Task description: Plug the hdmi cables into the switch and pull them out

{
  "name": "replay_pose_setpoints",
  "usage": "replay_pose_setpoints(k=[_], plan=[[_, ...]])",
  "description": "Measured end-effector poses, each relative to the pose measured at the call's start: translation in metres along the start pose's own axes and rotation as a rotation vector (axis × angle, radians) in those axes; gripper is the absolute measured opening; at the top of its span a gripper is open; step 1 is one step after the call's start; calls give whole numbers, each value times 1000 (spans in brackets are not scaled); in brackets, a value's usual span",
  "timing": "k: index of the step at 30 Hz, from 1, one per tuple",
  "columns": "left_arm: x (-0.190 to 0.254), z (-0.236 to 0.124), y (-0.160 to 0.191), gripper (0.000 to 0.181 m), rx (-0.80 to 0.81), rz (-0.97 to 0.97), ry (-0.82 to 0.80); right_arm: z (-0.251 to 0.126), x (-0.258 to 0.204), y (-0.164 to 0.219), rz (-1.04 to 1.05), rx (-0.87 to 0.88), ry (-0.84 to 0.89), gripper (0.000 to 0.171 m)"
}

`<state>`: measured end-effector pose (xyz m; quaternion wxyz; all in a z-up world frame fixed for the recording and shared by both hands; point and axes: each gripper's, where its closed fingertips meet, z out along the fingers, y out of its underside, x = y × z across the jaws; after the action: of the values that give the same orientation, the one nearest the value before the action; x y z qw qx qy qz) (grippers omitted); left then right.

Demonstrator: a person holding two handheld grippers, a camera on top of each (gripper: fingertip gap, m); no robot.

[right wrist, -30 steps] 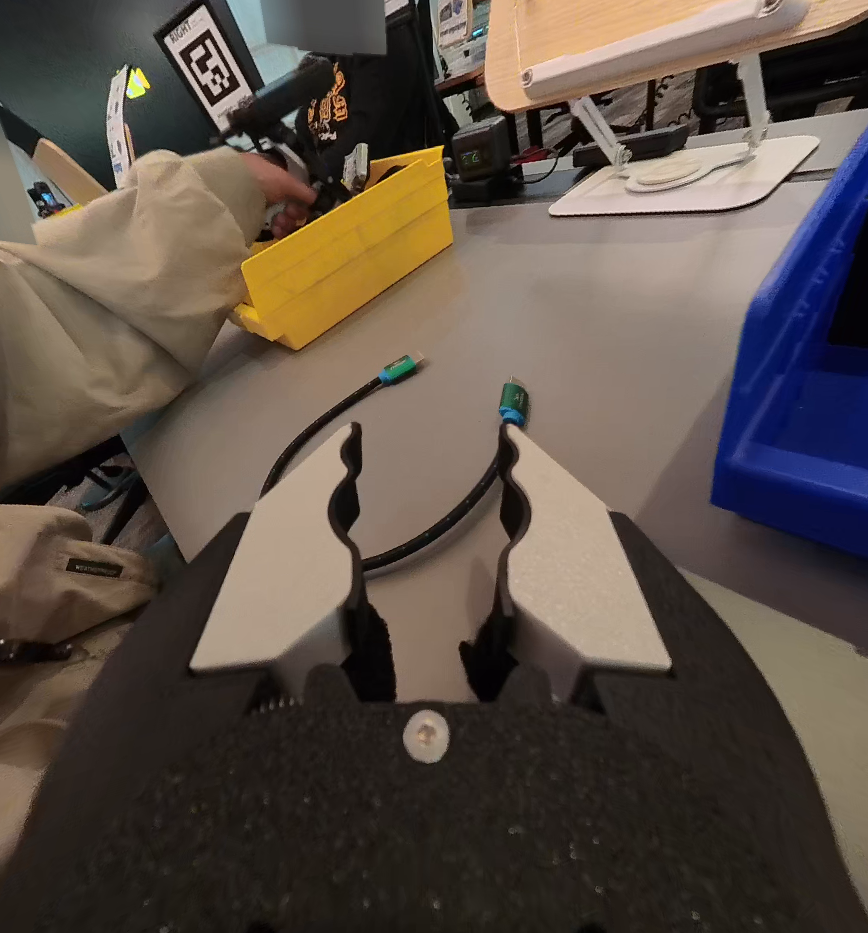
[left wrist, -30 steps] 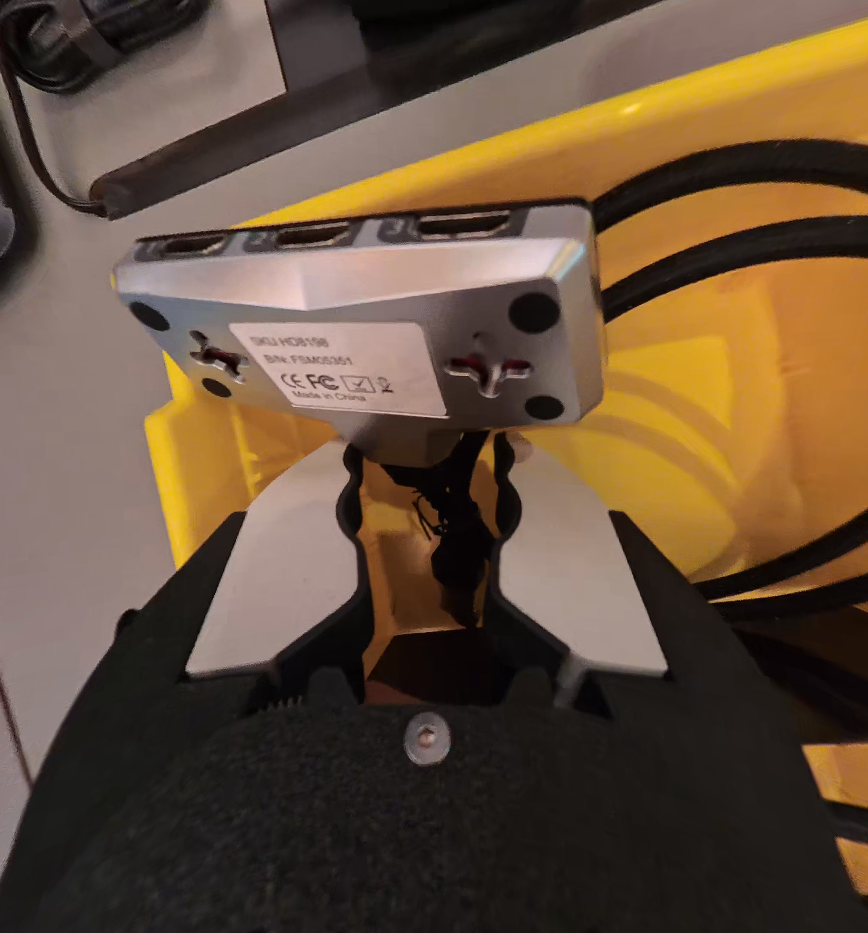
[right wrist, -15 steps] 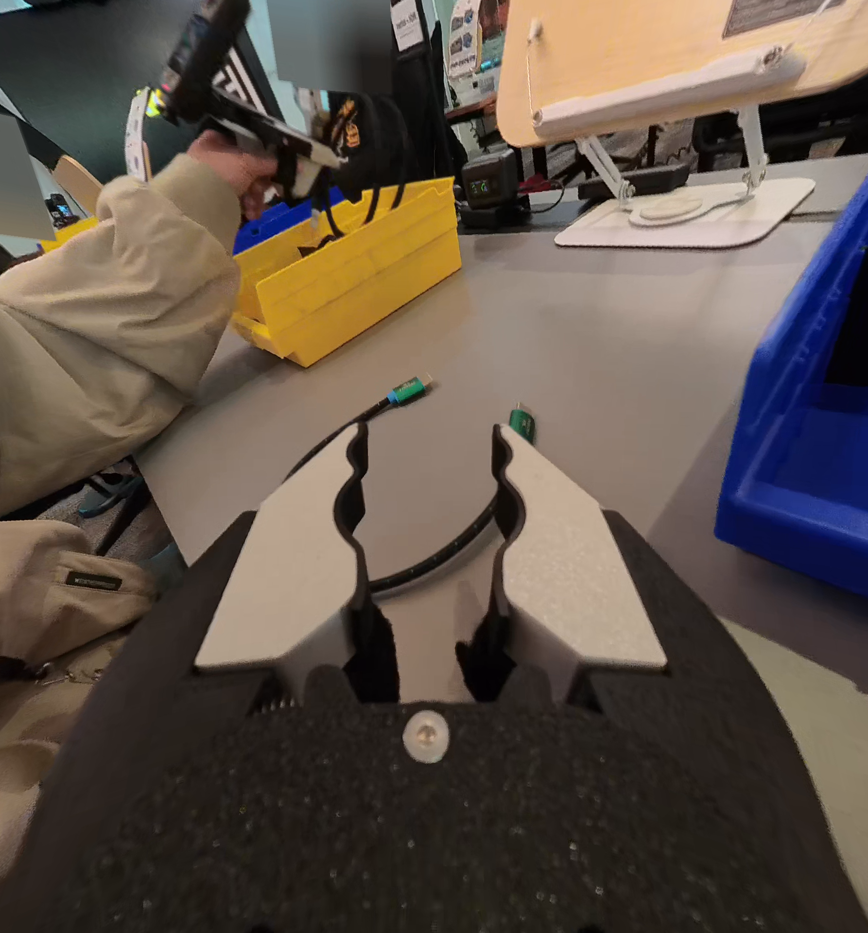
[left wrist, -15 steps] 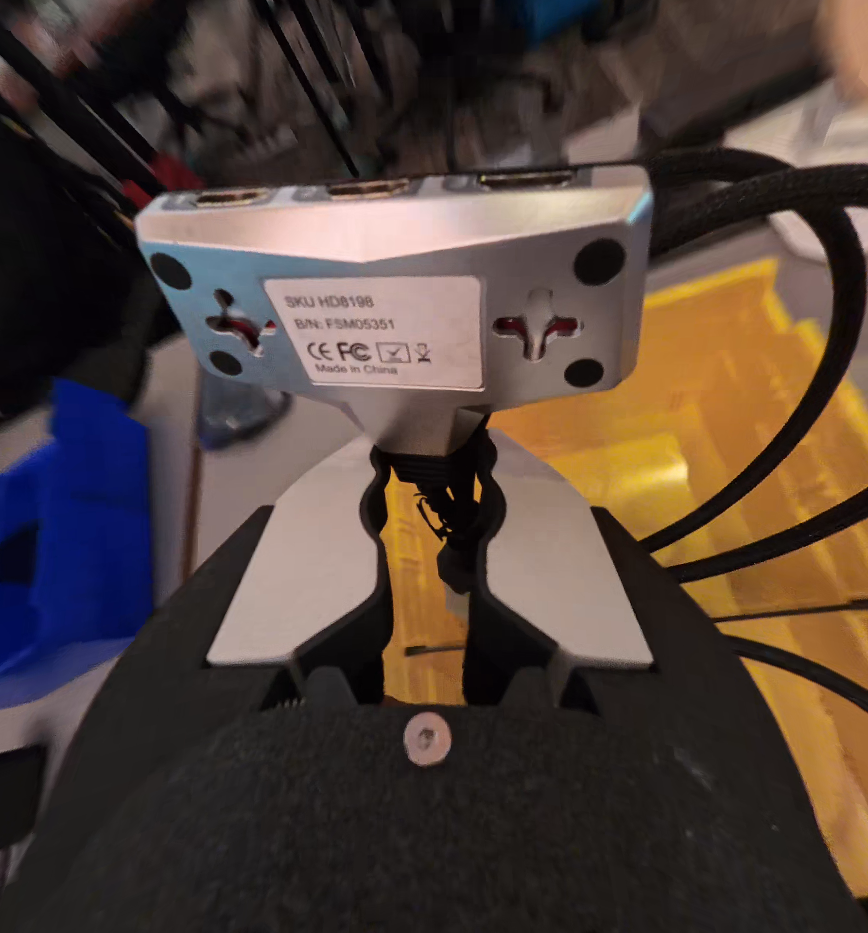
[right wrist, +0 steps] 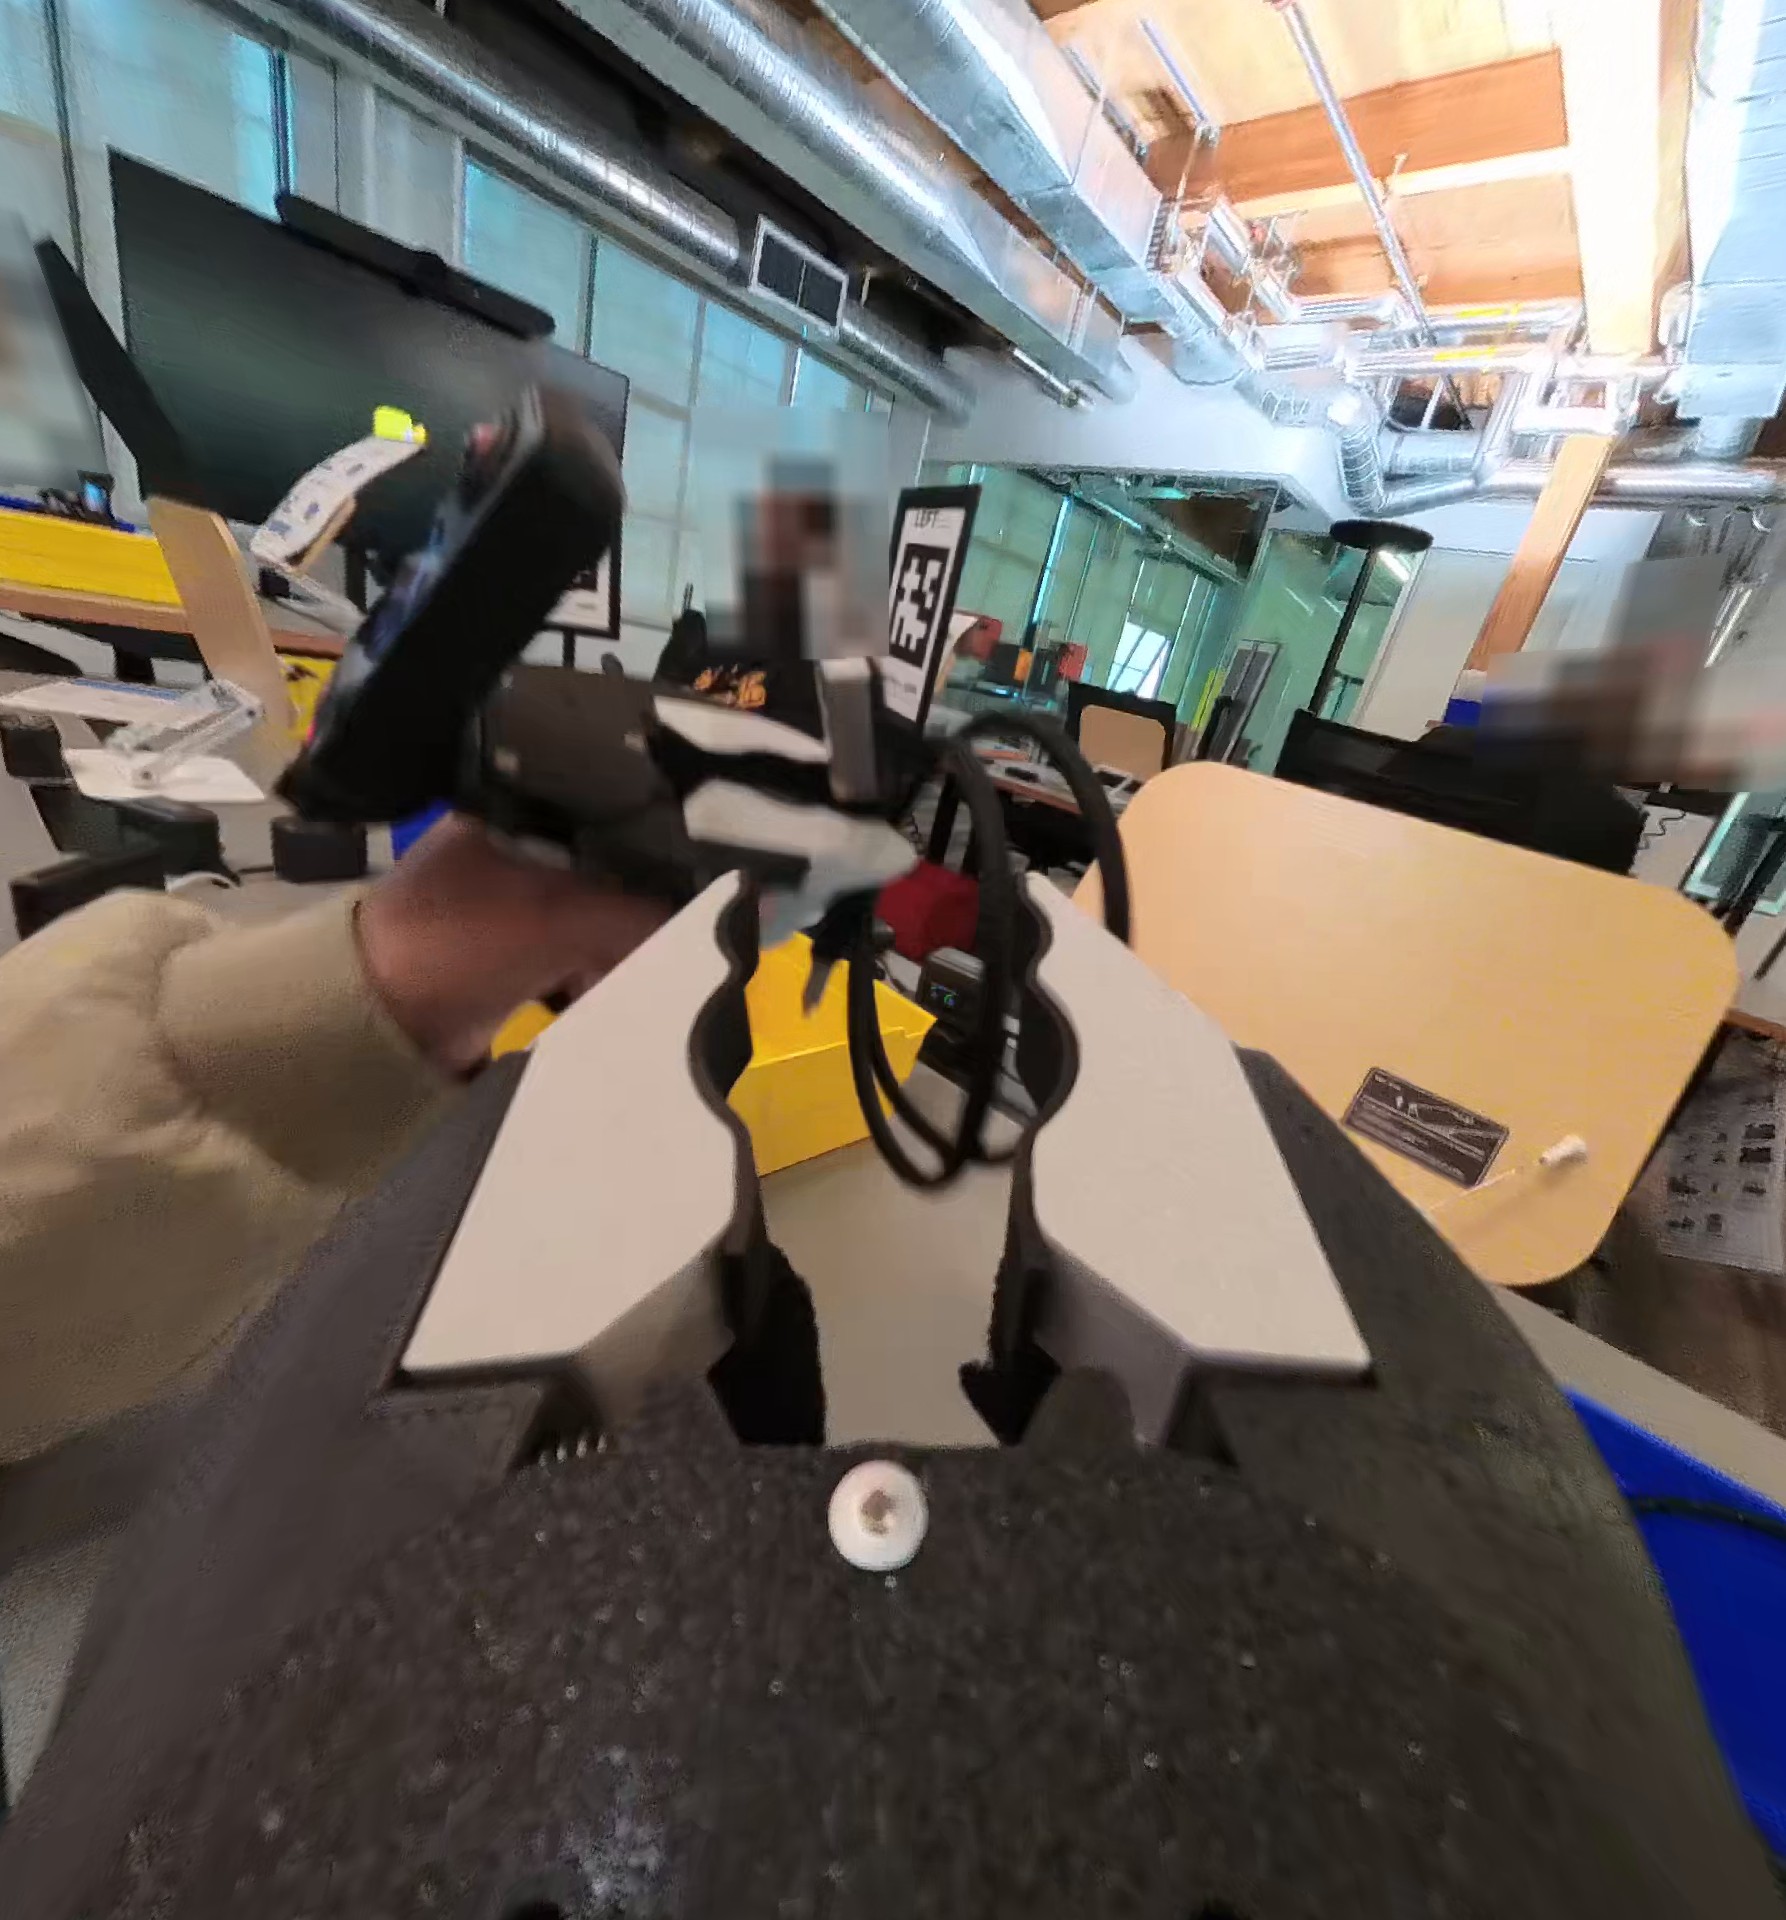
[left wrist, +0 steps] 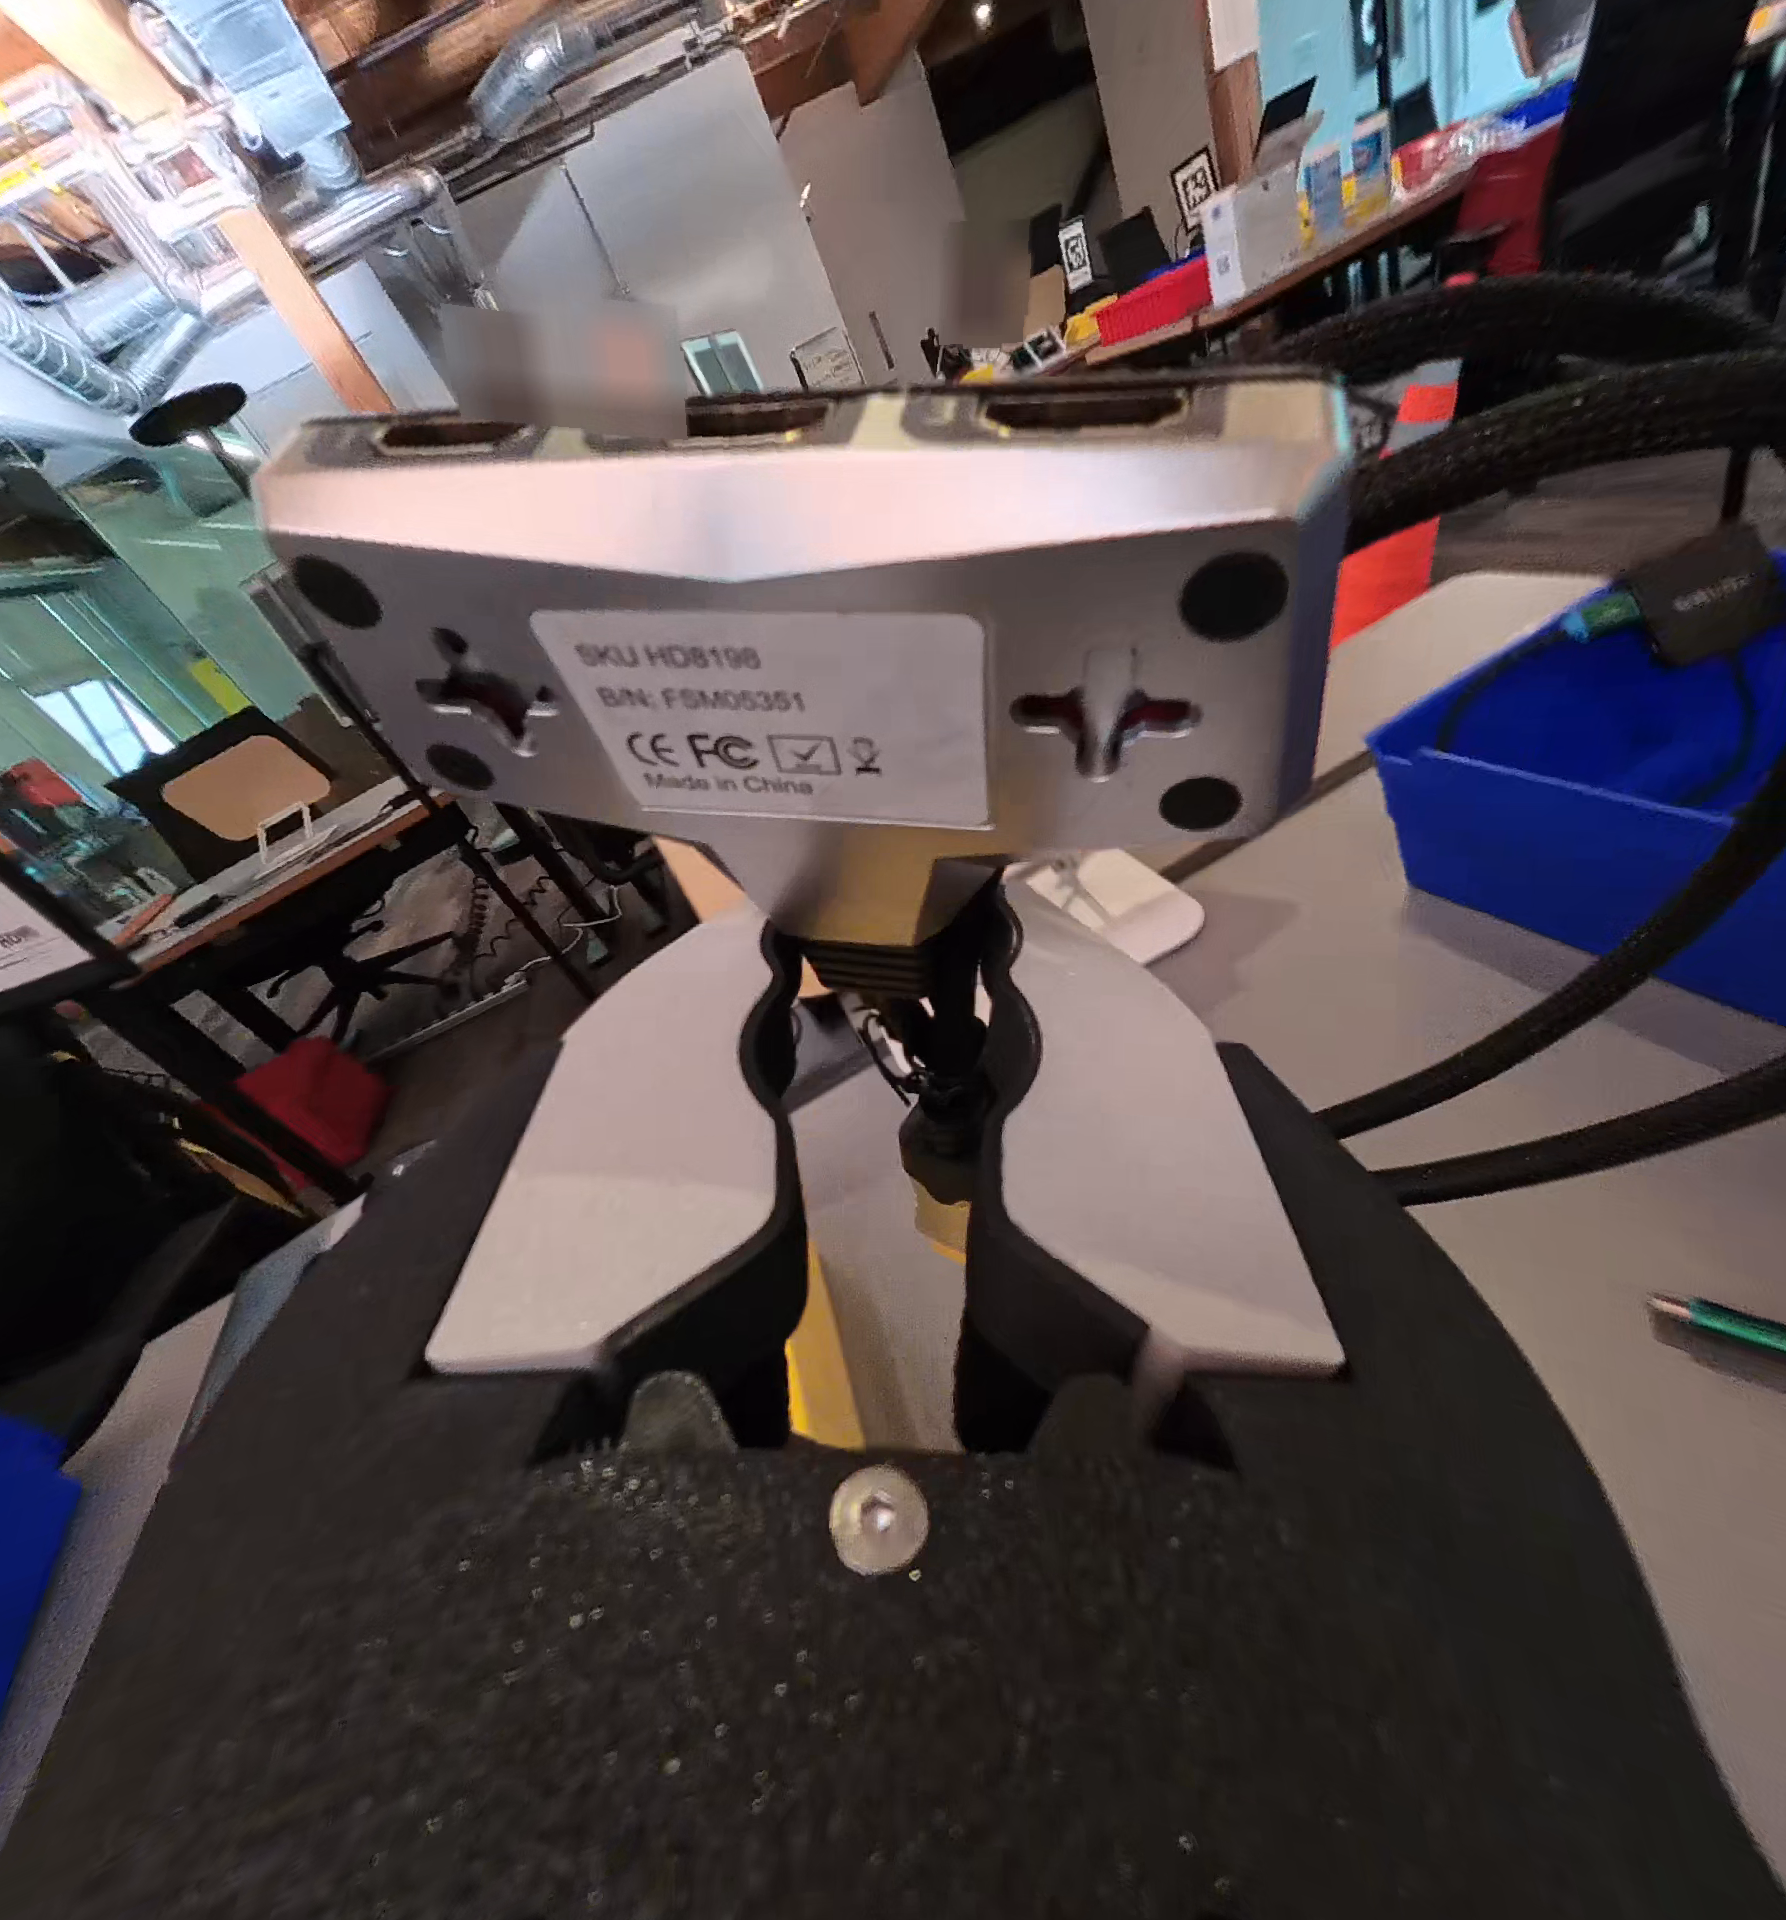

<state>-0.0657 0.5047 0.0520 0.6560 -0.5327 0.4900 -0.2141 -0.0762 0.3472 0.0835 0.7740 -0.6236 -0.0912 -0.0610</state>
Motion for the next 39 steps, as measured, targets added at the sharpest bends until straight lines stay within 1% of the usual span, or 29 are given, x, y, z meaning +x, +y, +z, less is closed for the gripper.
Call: replay_pose_setpoints(k=[2, 4, 6, 9, 10, 12, 14, 15, 17, 18, 20, 21, 22, 23, 25, 26, 27, 28, 29, 30, 31, 32, 33, 35, 38, 39], plan=[[28, -4, 7, 33, -5, 33, -3, 13, -4, 5, -32, -56, 13, 48], [50, -8, 11, 33, -10, 45, 13, 19, -4, 20, -34, -95, 18, 47], [68, -13, 16, 33, -21, 98, 19, 20, -3, 31, -26, -98, 20, 42], [87, -21, 20, 33, -6, 136, 17, 15, -2, 39, -86, -88, 14, 30], [91, -23, 20, 33, -3, 143, 18, 15, -2, 44, -114, -109, 11, 28], [96, -28, 21, 34, 4, 167, 11, 15, -1, 57, -128, -170, 0, 28], [100, -31, 21, 34, 24, 176, 15, 13, -3, 58, -97, -146, -44, 25], [106, -31, 24, 35, 27, 171, 49, 11, -4, 59, -85, -143, -75, 24], [122, -33, 37, 36, 5, 135, 173, 8, -5, 65, -99, -168, -148, 21], [130, -37, 43, 35, 5, 81, 256, 6, -4, 72, -103, -198, -181, 20], [141, -53, 53, 26, 23, -87, 439, 3, 11, 81, -163, -211, -150, 18], [135, -56, 62, 36, 10, -172, 464, 1, 16, 82, -229, -179, -143, 18], [127, -59, 70, 43, 13, -243, 475, -3, 13, 83, -261, -156, -194, 18], [122, -63, 73, 46, 51, -309, 519, -8, 3, 87, -265, -145, -281, 18], [124, -75, 70, 58, 152, -427, 682, -16, -14, 89, -235, -91, -414, 18], [130, -82, 68, 61, 181, -457, 782, -19, -22, 89, -196, -64, -470, 18], [137, -88, 68, 64, 189, -463, 867, -22, -31, 90, -158, -48, -531, 17], [144, -93, 67, 71, 202, -451, 926, -24, -40, 94, -136, -47, -586, 18], [149, -98, 64, 79, 244, -431, 957, -26, -48, 98, -121, -59, -636, 18], [151, -104, 58, 79, 308, -408, 969, -28, -56, 104, -108, -77, -681, 18], [153, -111, 53, 76, 363, -390, 981, -31, -64, 108, -95, -89, -727, 18], [157, -116, 51, 76, 380, -375, 1000, -34, -73, 113, -79, -106, -781, 18], [162, -119, 53, 74, 375, -348, 1014, -38, -81, 118, -70, -131, -824, 18], [169, -121, 59, 68, 369, -268, 1017, -39, -89, 127, -77, -156, -850, 18], [174, -126, 59, 51, 385, -194, 1022, -39, -90, 133, -62, -177, -862, 18], [174, -129, 56, 42, 401, -185, 1019, -40, -90, 136, -63, -189, -864, 18]])
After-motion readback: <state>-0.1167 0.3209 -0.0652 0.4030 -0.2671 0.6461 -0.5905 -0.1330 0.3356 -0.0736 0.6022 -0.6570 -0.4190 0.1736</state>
